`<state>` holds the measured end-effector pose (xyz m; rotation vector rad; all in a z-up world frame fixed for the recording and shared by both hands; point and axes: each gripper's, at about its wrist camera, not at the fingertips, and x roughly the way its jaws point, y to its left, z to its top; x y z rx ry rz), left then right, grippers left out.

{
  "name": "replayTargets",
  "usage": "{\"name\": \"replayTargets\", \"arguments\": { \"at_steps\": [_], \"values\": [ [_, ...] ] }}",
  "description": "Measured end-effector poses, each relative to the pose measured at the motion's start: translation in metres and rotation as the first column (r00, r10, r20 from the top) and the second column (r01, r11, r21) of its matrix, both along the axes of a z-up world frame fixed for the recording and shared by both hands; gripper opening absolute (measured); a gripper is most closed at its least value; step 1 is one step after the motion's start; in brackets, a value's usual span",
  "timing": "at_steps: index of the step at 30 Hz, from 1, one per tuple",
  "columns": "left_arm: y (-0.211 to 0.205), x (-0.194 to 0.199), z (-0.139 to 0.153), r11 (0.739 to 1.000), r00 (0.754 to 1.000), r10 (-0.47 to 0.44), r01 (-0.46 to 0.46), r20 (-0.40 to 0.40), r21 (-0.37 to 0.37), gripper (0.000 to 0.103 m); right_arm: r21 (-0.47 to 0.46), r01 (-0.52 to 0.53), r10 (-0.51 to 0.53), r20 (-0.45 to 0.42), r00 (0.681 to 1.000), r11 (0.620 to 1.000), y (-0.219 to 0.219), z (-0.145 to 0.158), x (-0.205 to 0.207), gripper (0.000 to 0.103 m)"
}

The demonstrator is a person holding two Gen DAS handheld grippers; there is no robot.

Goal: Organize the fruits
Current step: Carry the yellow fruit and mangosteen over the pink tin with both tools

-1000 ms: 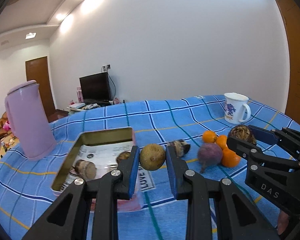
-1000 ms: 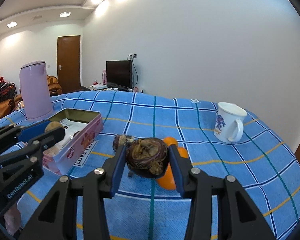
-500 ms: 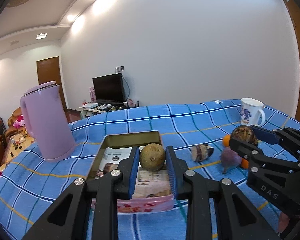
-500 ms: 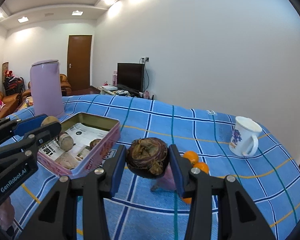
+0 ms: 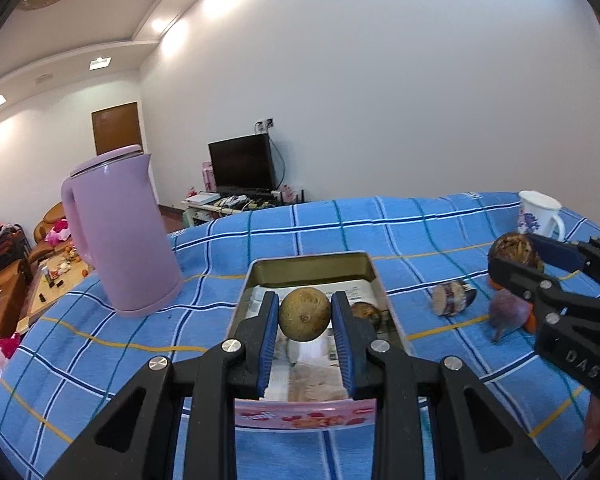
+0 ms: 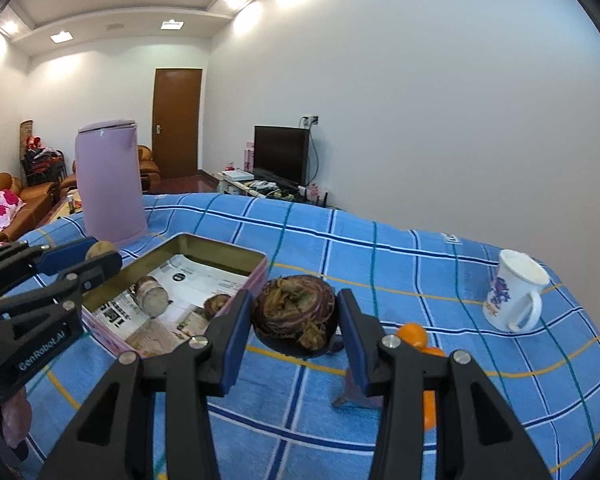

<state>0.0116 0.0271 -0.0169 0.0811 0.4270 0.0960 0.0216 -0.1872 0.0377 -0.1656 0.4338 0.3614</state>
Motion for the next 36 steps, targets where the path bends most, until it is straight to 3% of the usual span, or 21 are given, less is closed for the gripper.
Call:
{"name": "replayTargets", "arguments": {
  "at_steps": [19,36],
  "values": [
    [0.044,0.016,-0.01,0.998,0.997,0.064,-0.064,-0.045,-0.006,0.028,0.038,-0.118,0.121,-0.075,0.99,0.992,0.051,-0.002,0.021,0.046],
    [0.062,0.033,-0.027,0.996,0.993,0.063,-0.069,-0.103,-0.056,0.029,0.039,-0.145,0.149,-0.148,0.978,0.989,0.068,-0.023,0.034,0.046]
  ]
}}
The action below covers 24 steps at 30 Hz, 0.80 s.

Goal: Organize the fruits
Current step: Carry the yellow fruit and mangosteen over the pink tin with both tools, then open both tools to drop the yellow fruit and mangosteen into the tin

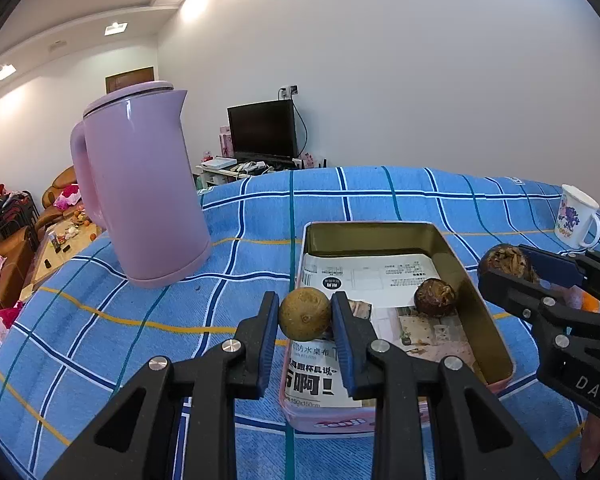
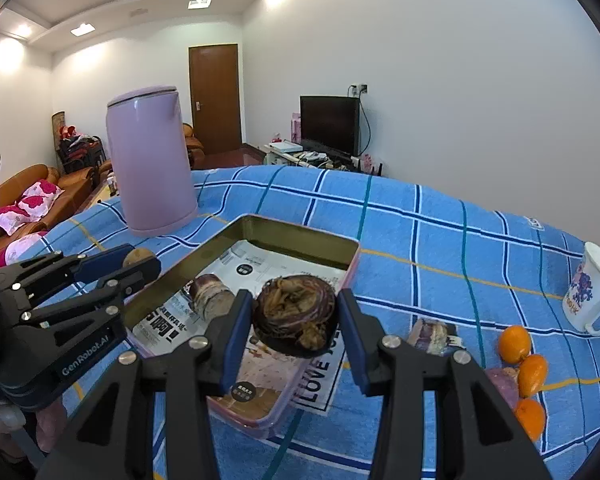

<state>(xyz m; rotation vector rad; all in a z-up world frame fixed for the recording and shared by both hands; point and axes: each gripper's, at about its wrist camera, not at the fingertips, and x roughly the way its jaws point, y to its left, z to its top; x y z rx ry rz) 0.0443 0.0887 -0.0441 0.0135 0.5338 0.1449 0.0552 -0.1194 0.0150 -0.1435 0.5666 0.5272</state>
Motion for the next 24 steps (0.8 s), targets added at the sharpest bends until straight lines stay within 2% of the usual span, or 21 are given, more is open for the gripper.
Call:
{"name": "replayTargets", "arguments": {
  "at_steps": [14,24],
  "values": [
    [0.004,0.01,-0.011,0.999,0.999,-0.02,0.019,-0.028,-0.029,0.029,-0.023,-0.038,0.036,-0.054,0.998,0.999,0.013,-0.024,0.009,0.046],
    [0.003,0.014,-0.013,0.998,0.998,-0.043,0.041,-0.05,-0.037,0.029,-0.013,-0.052,0.051,-0.071,0.996,0.999,0.017,-0.026,0.012,0.046]
  ]
}}
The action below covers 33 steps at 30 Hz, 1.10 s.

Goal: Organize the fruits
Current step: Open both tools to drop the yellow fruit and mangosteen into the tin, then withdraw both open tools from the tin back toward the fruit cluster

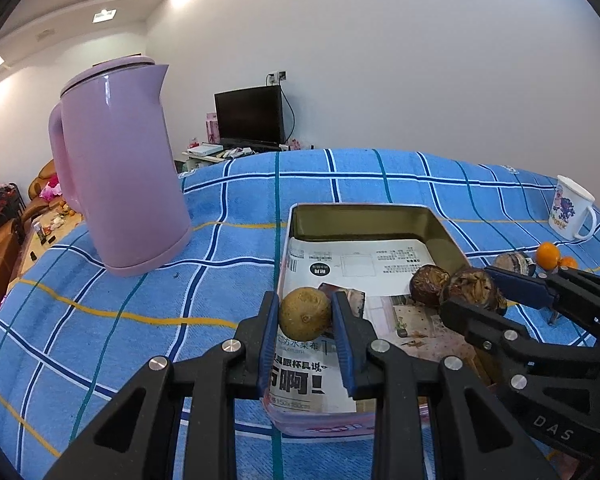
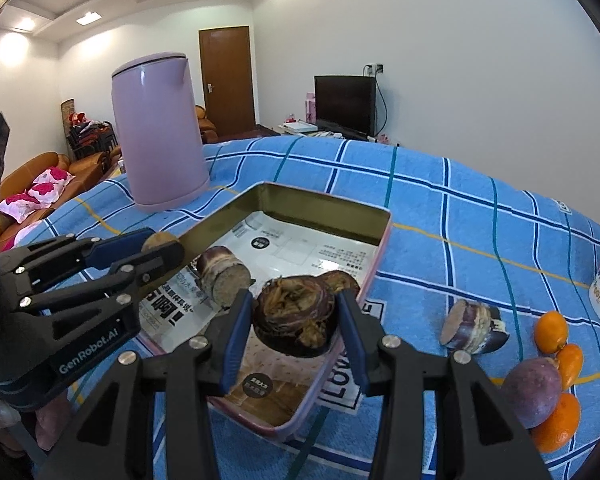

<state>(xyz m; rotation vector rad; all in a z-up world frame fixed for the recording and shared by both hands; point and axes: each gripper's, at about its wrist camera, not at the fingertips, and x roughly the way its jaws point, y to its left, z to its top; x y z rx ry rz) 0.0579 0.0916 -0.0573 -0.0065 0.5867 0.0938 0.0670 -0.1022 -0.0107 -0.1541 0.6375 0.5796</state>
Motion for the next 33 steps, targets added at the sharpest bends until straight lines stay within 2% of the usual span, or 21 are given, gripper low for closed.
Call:
{"name": "replayTargets", "arguments": {
  "at_steps": [21,24,27,30,31,33],
  "values": [
    [0.001,0.004,-0.002,1.0,0.999,-0.021,0.021,-0.024,-0.015,0.029,-0.038,-0.025,0.025,-0.009,1.0,0.999,0.01,-0.004,0.001,0.047],
    [0.0,0.004,-0.002,1.0,0.999,-0.021,0.021,-0.032,-0.016,0.029,-0.036,-0.03,0.03,0.003,1.0,0.999,0.01,-0.003,-0.002,0.059],
    [0.004,0.004,-0.002,0.999,0.999,-0.024,0.023,-0.029,-0.041,0.029,-0.034,-0.024,0.025,0.015,1.0,0.999,0.009,-0.002,-0.004,0.065],
    [0.002,0.001,0.0,0.999,1.0,-0.023,0.022,-0.018,-0.028,0.03,-0.01,-0.011,0.011,0.016,1.0,1.0,0.004,0.0,-0.004,0.071],
    [0.0,-0.001,0.001,1.0,1.0,-0.017,0.016,-0.007,-0.018,0.034,-0.006,-0.001,0.001,0.018,1.0,1.0,0.002,0.0,-0.004,0.072],
    [0.0,-0.003,0.003,1.0,1.0,0.007,-0.007,0.01,-0.009,0.05,0.006,0.015,-0.015,0.024,1.0,1.0,-0.001,0.002,-0.005,0.073]
  ]
}}
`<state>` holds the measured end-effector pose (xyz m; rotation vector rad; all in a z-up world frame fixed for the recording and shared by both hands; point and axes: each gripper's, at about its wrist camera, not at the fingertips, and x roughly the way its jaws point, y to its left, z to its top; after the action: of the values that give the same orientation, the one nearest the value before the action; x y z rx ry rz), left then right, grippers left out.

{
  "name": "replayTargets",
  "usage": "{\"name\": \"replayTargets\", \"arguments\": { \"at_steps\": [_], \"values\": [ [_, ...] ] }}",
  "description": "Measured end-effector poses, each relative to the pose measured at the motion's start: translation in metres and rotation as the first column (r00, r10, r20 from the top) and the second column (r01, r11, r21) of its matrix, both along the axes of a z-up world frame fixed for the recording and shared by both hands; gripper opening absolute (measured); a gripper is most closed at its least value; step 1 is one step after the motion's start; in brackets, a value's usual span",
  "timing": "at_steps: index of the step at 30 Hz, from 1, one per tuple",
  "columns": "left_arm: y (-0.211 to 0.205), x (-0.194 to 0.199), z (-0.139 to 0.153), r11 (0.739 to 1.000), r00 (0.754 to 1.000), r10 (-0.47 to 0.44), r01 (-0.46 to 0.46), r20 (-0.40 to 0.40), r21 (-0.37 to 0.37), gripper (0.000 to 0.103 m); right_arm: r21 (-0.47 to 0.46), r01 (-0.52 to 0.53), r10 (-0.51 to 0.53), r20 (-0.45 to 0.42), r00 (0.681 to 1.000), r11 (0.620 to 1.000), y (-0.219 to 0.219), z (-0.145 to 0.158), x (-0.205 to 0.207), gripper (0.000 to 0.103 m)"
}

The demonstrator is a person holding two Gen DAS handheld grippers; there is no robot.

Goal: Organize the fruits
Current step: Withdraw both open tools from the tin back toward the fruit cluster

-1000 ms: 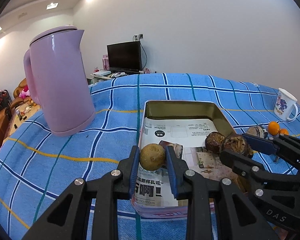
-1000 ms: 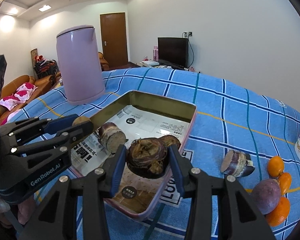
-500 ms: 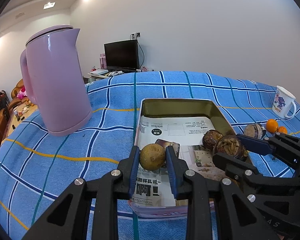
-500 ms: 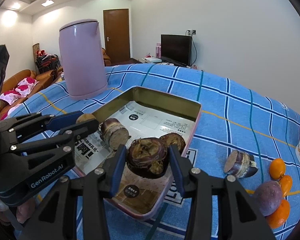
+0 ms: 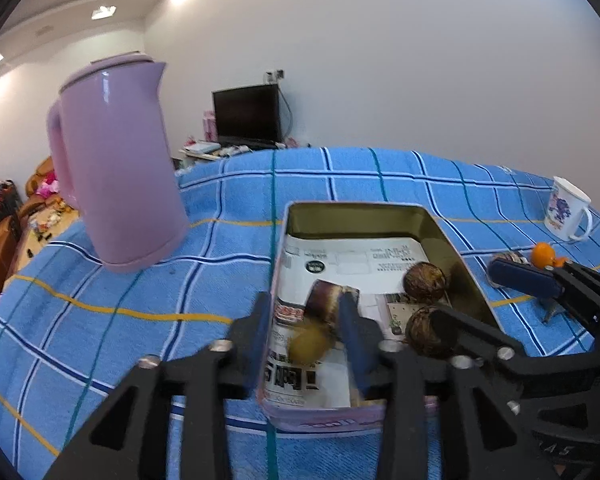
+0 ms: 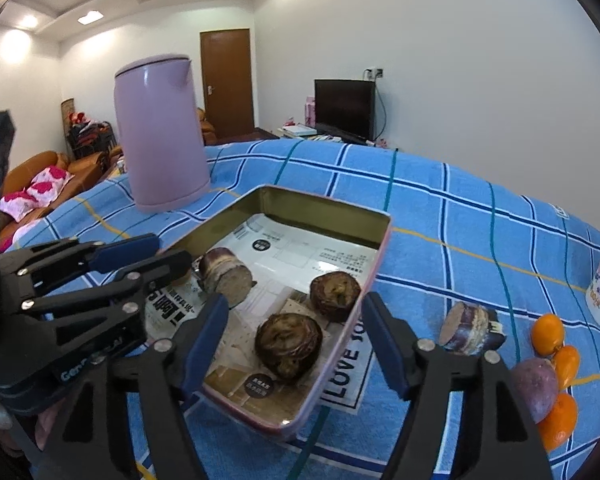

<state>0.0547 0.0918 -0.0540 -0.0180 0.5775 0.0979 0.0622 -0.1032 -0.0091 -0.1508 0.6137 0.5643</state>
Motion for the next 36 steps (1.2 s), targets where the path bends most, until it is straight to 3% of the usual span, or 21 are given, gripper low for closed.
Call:
{"name": "replayTargets", "arguments": {
  "at_steps": [2,5,9,13,19,26,30,36],
  "values": [
    [0.003,-0.004,0.004,0.999,0.999,0.037,-0.037,0.036,0.001,0.076,0.023,0.024,-0.024,0.006,1.0,0.999,-0.006,0.002,0.0,0.077],
    [0.003,-0.017,0.013,0.999,0.991,0.043,-0.042,0.13,-0.016,0.084,0.047,0.06,-0.06,0.01,0.998,0.997,-0.019,0.005,-0.003,0.08],
    [-0.009,-0.031,0.02,0.997,0.973,0.056,-0.067,0.225,0.043,0.091,0.057,0.084,-0.086,0.03,0.996,0.995,-0.039,0.014,-0.011,0.079],
    [-0.024,-0.037,0.034,0.999,0.971,-0.005,-0.005,0.24,0.041,0.091,0.056,0.135,-0.138,0.066,0.988,0.989,-0.079,0.029,-0.022,0.085],
    [-0.07,-0.026,0.052,0.994,0.976,-0.103,0.095,0.19,0.052,0.092,0.011,0.27,-0.27,0.051,0.961,0.963,-0.143,0.027,-0.02,0.086],
    [-0.129,0.001,0.039,0.972,0.969,-0.235,0.234,0.076,0.013,0.092,-0.016,0.401,-0.401,-0.03,0.916,0.916,-0.205,0.011,-0.016,0.086],
    [-0.155,0.016,0.029,0.959,0.958,-0.284,0.284,0.028,0.006,0.092,-0.041,0.411,-0.413,-0.085,0.907,0.911,-0.214,-0.002,-0.008,0.088],
    [-0.174,0.038,0.03,0.94,0.94,-0.341,0.341,-0.01,-0.015,0.092,-0.038,0.345,-0.347,-0.156,0.925,0.938,-0.209,-0.01,0.002,0.084]
  ]
}}
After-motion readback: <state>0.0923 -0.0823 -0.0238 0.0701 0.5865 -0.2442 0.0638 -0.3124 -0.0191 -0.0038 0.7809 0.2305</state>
